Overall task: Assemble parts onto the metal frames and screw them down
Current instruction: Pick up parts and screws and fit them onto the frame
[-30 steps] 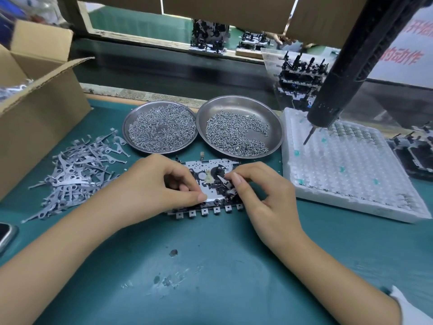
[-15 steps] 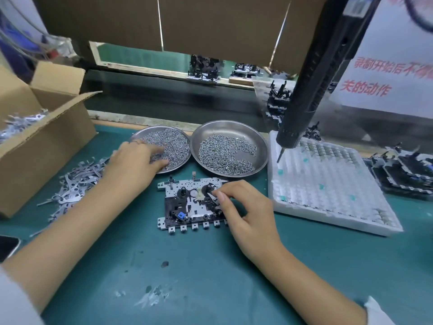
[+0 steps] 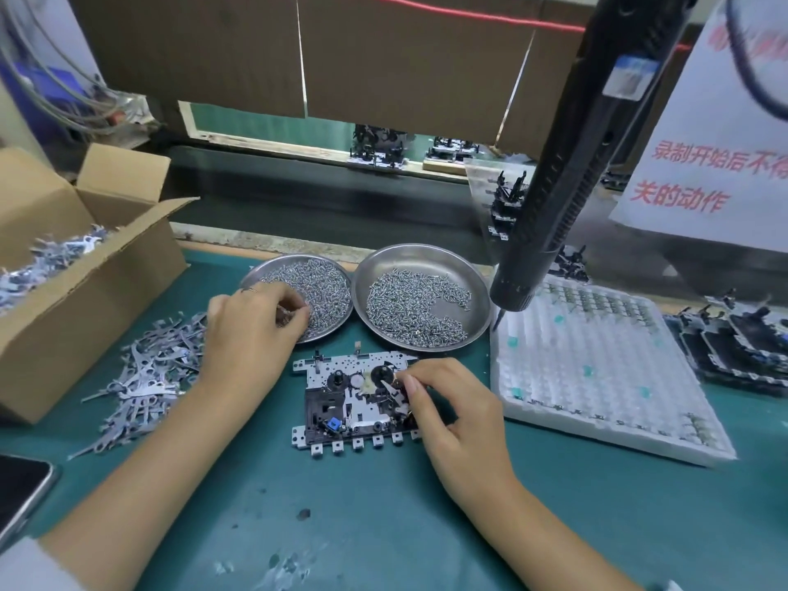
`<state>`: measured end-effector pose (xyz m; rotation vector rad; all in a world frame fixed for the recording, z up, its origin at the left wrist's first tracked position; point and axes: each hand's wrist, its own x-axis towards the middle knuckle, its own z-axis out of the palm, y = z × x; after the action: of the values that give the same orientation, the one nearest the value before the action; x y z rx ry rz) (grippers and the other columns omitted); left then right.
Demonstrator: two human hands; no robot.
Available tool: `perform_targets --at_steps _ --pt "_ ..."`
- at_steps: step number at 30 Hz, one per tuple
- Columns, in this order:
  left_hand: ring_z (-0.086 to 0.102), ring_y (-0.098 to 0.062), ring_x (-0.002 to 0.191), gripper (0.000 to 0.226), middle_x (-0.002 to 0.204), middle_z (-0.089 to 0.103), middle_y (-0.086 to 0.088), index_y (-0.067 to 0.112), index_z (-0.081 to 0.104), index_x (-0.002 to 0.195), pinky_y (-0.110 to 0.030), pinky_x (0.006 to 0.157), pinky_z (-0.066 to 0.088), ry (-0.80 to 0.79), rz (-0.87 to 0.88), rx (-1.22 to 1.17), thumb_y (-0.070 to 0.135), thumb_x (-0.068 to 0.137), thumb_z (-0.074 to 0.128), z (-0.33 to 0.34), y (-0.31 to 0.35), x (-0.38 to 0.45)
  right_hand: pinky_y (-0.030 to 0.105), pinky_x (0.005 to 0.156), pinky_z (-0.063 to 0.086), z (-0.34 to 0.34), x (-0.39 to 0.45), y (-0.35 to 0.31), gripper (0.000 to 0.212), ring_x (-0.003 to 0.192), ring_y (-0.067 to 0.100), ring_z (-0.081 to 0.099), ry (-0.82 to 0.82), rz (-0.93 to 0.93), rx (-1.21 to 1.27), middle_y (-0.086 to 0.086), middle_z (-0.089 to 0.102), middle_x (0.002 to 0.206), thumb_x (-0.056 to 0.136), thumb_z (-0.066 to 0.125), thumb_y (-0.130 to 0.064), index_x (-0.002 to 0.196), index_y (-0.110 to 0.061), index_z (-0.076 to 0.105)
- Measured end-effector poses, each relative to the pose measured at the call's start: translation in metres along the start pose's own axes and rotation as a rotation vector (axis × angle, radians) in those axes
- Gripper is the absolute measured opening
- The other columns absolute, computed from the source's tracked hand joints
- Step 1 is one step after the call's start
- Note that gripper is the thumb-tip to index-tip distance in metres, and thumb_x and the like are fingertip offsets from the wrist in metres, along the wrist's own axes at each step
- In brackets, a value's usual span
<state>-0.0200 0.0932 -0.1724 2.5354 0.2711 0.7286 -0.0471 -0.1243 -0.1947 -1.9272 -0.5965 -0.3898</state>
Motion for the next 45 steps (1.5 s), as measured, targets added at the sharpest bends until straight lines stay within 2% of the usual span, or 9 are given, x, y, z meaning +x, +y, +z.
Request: perform_targets --at_steps 7,14,19,25,30,35,39,42,45 --pt "0.061 -0.005 0.066 0.01 0.075 0.07 0.003 0.01 0.074 0.088 0.001 0.069 0.038 0.017 0.034 -0.185 0.008 0.078 0.076 0.003 -0.003 -0.001 0.013 0.087 0.043 -0.015 0.04 0.003 0.015 0.093 0.008 0.059 0.102 -0.027 -0.209 0.003 0.067 0.096 0.087 0.06 -0.005 0.098 -0.004 0.071" --pt "0.066 -0.026 0.078 0.009 0.09 0.074 -0.004 0.009 0.073 0.092 -0.04 0.092 0.045 -0.015 0.068 -0.144 0.01 0.084 0.069 0.006 -0.007 -0.002 0.009 0.083 0.041 -0.012 0.065 0.008 0.019 0.093 0.005 0.057 0.05 0.053 -0.242 -0.002 0.067 0.098 0.089 0.06 -0.004 0.103 -0.01 0.072" --pt "0.063 -0.024 0.075 0.004 0.085 0.073 -0.001 0.013 0.069 0.09 -0.024 0.086 0.018 0.01 0.081 -0.051 0.014 0.087 0.066 0.007 -0.005 -0.002 0.018 0.09 0.042 -0.014 0.068 0.016 0.02 0.101 0.014 0.059 -0.018 0.158 -0.334 0.0 0.067 0.106 0.089 0.06 -0.006 0.105 -0.01 0.071" --pt "0.064 -0.024 0.069 0.004 0.077 0.072 -0.003 0.014 0.069 0.09 -0.03 0.095 0.02 -0.005 0.081 -0.028 0.014 0.088 0.065 0.011 -0.007 -0.002 0.028 0.095 0.035 -0.017 0.076 0.019 0.026 0.112 0.024 0.052 -0.211 0.196 -0.608 0.006 0.062 0.118 0.091 0.059 -0.014 0.116 -0.01 0.066" --pt "0.063 -0.026 0.085 0.002 0.09 0.07 -0.001 0.014 0.07 0.086 -0.035 0.094 0.023 0.059 0.079 -0.029 0.013 0.086 0.068 0.008 -0.004 -0.003 0.034 0.079 0.042 -0.017 0.086 0.017 0.017 0.093 0.027 0.056 -0.301 0.272 -0.718 0.012 0.066 0.095 0.091 0.058 -0.015 0.094 -0.005 0.072" --pt "0.064 -0.014 0.079 0.007 0.084 0.068 0.011 0.016 0.071 0.089 -0.052 0.093 0.04 0.064 0.055 -0.258 0.017 0.082 0.071 -0.003 0.014 -0.012 0.036 0.078 0.044 -0.017 0.088 0.018 0.012 0.093 0.026 0.059 -0.25 0.276 -0.608 0.014 0.068 0.09 0.088 0.06 -0.005 0.085 0.0 0.071" --pt "0.058 0.005 0.087 0.018 0.081 0.067 0.02 0.028 0.068 0.091 -0.041 0.095 0.038 0.034 0.042 -0.431 0.023 0.076 0.075 -0.005 0.035 -0.032 0.021 0.079 0.047 -0.019 0.083 0.015 0.014 0.081 0.014 0.06 -0.06 0.265 -0.35 0.001 0.071 0.089 0.085 0.064 0.0 0.087 -0.009 0.075" --pt "0.051 0.01 0.092 0.021 0.08 0.067 0.02 0.032 0.067 0.093 -0.038 0.091 0.041 0.034 0.084 -0.501 0.029 0.073 0.073 -0.005 0.045 -0.042 0.01 0.076 0.047 -0.021 0.072 0.005 0.023 0.08 0.003 0.065 0.015 0.315 0.005 -0.013 0.071 0.08 0.082 0.069 0.001 0.081 -0.022 0.073" --pt "0.052 0.008 0.091 0.026 0.08 0.067 0.022 0.032 0.065 0.096 -0.036 0.09 0.039 0.034 0.147 -0.535 0.031 0.072 0.075 -0.004 0.05 -0.047 0.016 0.067 0.052 -0.019 0.056 -0.01 0.018 0.073 0.01 0.07 -0.003 0.435 0.445 0.0 0.074 0.077 0.076 0.074 -0.001 0.083 -0.018 0.073"
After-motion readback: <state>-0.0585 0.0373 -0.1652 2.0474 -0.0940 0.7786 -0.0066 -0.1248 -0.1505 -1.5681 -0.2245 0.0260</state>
